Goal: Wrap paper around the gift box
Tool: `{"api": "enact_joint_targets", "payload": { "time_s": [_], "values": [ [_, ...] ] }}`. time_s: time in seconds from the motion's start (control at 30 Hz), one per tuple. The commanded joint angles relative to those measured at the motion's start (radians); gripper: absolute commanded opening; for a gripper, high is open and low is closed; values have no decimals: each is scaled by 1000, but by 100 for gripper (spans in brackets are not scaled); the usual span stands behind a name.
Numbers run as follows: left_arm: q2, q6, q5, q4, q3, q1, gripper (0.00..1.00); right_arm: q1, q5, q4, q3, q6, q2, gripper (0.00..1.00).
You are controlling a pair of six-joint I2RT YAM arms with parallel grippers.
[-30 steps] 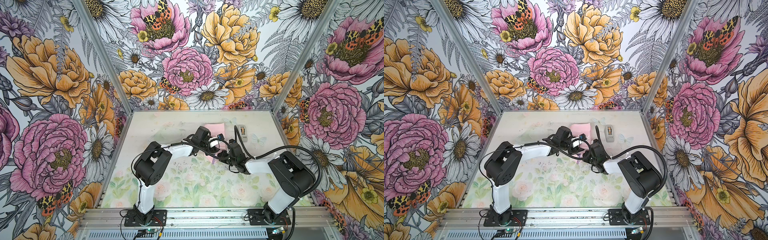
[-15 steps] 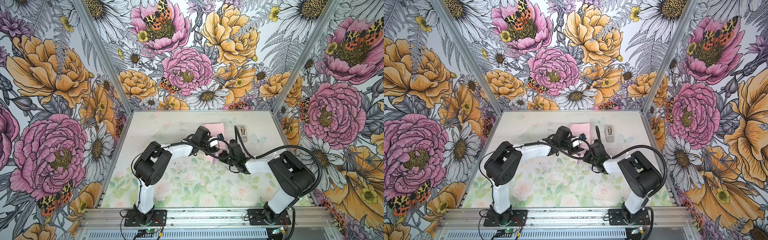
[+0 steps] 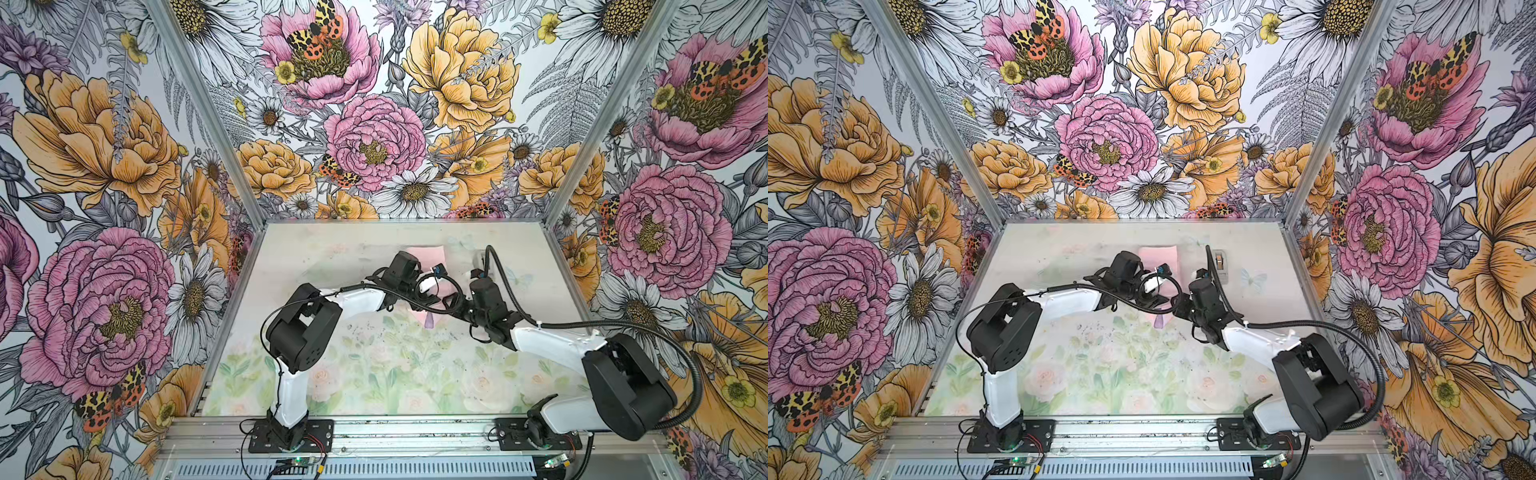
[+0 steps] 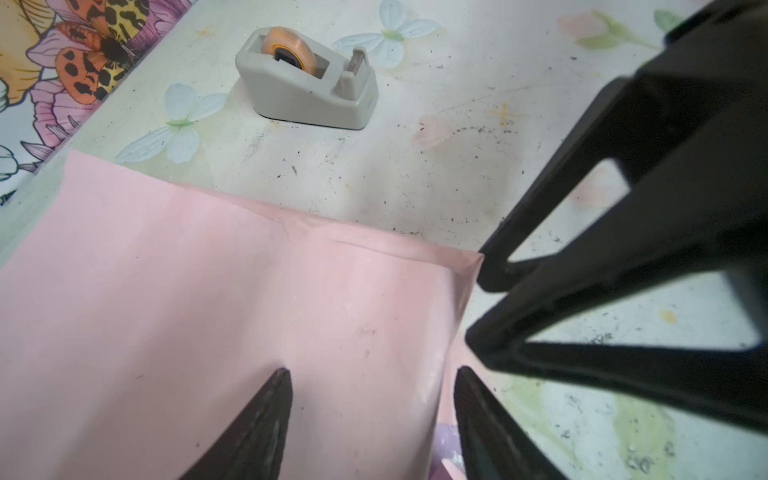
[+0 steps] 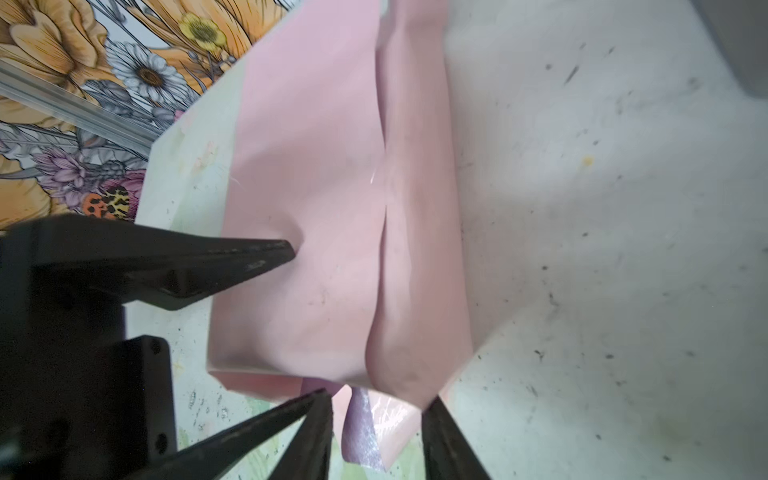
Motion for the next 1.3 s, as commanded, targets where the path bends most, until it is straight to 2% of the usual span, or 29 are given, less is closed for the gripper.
{"api": "enact_joint_targets", "payload": {
  "time_s": [0.0,0.13,0.3,0.43,0.63,0.7,0.8,0.9,1.0,1.1,1.17,1.27],
  "values": [
    [-96,-77,18,-22,29,16,68,-45,-68,-117,16,-25,-75,45],
    [-178,-163,-7,-62,23,41,70,-96,-120,-175,65,-9,-80,50],
    [-223,-232,-108,-102,-33,72,70,-95,-217,-241,219,-32,67,55],
    [-246,-289,-173,-112,-96,101,70,-77,-190,-299,300,-78,151,57],
    [-277,-314,-179,-83,-161,111,70,-74,-146,-379,357,-118,238,57],
    [-286,-299,-158,-73,-176,110,70,-72,-115,-405,359,-127,257,54],
    [-302,-227,-126,-52,-198,106,70,-74,-80,-425,354,-135,270,41],
    [-302,-128,-112,-58,-203,98,70,-74,-72,-425,348,-137,273,33],
    [-297,-57,-129,-97,-190,88,71,-73,-58,-425,346,-140,270,30],
    [-289,-69,-170,-88,-184,89,71,-75,-54,-425,347,-146,265,30],
    [-263,-124,-175,-117,-137,97,71,-76,-75,-424,354,-151,261,33],
    [-232,-209,-209,-112,-95,110,71,-78,-109,-424,369,-154,226,48]
  ]
}}
